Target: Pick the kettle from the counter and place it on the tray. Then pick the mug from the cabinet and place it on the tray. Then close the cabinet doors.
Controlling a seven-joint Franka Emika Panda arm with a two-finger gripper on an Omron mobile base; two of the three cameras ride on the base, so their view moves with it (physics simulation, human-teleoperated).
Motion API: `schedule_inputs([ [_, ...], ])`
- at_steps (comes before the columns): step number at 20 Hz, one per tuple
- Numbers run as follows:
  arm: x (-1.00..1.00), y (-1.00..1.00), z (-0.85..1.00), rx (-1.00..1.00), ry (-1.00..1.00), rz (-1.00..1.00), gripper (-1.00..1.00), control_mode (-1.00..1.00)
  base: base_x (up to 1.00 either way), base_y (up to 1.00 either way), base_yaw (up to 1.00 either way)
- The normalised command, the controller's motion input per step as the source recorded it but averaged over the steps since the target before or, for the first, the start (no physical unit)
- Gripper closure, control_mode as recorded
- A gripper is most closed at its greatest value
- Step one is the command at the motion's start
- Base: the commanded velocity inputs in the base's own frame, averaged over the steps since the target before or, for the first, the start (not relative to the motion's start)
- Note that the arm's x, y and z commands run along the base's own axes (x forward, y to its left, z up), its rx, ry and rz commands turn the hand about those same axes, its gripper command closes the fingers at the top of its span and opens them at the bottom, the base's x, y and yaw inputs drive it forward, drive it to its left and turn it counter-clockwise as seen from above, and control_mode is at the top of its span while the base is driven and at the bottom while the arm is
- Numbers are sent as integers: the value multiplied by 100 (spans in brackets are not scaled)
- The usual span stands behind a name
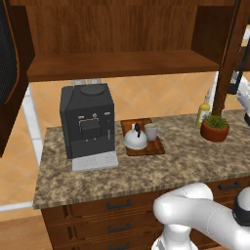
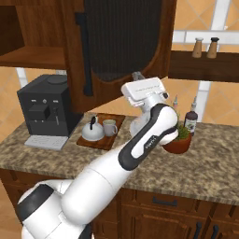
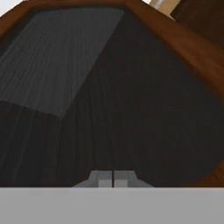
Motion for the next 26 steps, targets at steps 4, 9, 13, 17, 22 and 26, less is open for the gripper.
schedule_inputs([
  [4,4,45,35,-6,36,0,100,-100,0,0,0],
  [9,2,46,22,-6,33,-5,100,-100,0,0,0],
  [13,6,54,1,-16,39,-25,100,-100,0,0,0],
  [17,44,66,0,-14,36,-23,100,-100,0,0,0],
  [22,59,47,0,-2,28,-10,100,-100,0,0,0],
  [26,72,46,0,0,12,-3,100,-100,0,0,0],
])
